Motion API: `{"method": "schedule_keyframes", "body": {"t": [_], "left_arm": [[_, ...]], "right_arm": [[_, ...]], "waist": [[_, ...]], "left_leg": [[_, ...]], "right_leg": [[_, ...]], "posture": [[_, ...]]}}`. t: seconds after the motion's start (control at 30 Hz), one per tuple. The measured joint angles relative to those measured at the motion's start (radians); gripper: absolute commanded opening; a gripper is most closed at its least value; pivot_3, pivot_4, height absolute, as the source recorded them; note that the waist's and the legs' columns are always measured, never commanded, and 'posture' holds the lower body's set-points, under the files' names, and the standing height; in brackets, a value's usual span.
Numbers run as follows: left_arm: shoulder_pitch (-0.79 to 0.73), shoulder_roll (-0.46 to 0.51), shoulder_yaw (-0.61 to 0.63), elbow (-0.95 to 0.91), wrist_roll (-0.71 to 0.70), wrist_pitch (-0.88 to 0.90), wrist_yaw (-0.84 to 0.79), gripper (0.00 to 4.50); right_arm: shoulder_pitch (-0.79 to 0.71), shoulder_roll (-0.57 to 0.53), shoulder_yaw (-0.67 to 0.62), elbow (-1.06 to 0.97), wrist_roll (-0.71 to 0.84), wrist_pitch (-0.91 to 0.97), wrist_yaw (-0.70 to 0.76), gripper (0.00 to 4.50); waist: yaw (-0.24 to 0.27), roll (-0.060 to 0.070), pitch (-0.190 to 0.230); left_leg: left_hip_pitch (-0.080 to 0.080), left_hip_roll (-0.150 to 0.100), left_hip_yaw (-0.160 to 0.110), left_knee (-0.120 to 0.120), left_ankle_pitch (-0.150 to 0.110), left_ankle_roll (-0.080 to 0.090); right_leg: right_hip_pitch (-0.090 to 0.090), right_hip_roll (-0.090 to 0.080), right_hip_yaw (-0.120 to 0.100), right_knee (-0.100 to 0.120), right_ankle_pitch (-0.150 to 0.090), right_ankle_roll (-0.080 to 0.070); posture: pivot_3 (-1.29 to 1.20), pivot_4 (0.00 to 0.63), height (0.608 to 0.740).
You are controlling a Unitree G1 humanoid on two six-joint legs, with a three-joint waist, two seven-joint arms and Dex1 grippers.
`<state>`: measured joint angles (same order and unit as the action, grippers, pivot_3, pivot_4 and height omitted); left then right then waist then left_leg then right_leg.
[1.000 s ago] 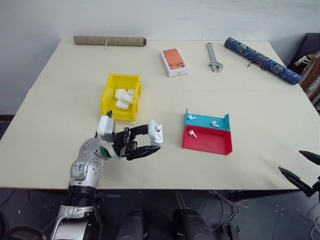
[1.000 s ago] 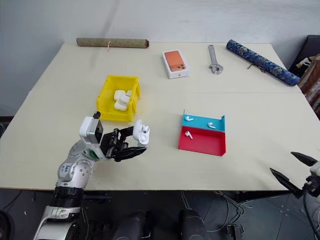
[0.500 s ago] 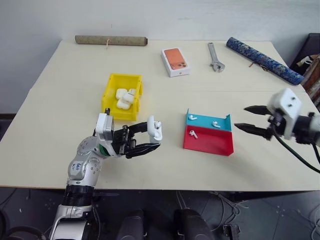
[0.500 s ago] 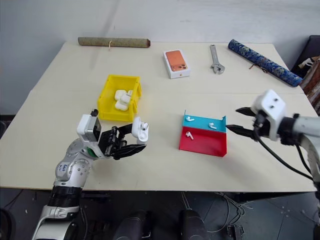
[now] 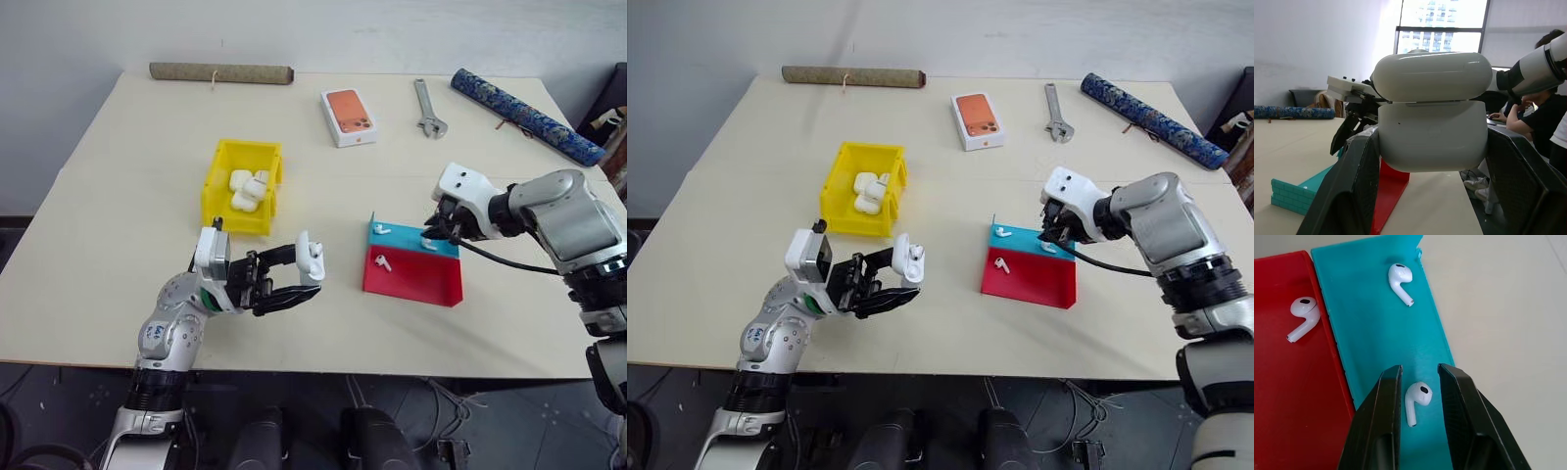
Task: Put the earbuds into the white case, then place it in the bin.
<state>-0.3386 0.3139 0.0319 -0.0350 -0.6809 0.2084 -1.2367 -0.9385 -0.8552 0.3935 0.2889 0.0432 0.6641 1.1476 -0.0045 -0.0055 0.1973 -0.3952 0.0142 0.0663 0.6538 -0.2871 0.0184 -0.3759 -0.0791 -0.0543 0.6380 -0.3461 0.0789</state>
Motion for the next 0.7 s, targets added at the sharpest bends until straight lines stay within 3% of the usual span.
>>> {"method": "schedule_keyframes", "body": {"t": [0.13,0.7], "left_arm": [[0.009,0.001,0.000,-0.014,0.000,-0.001,0.007,2.78],[0.030,0.014,0.000,-0.040,0.000,0.002,0.023,2.78]], "right_arm": [[-0.018,0.025,0.056,0.039,-0.053,0.015,0.036,1.14],[-0.069,0.084,0.058,0.205,-0.165,-0.078,0.041,1.14]], "waist": [[0.000,0.000,0.000],[-0.002,0.000,0.000]], "left_leg": [[0.000,0.000,0.000,0.001,0.000,0.000],[0.000,0.000,0.000,0.002,0.000,0.000]], "right_leg": [[0.000,0.000,0.000,0.001,0.000,0.000],[0.000,0.000,0.000,0.005,0.000,0.000]], "posture": [[0.00,0.150,0.740],[0.00,0.150,0.740]]}}
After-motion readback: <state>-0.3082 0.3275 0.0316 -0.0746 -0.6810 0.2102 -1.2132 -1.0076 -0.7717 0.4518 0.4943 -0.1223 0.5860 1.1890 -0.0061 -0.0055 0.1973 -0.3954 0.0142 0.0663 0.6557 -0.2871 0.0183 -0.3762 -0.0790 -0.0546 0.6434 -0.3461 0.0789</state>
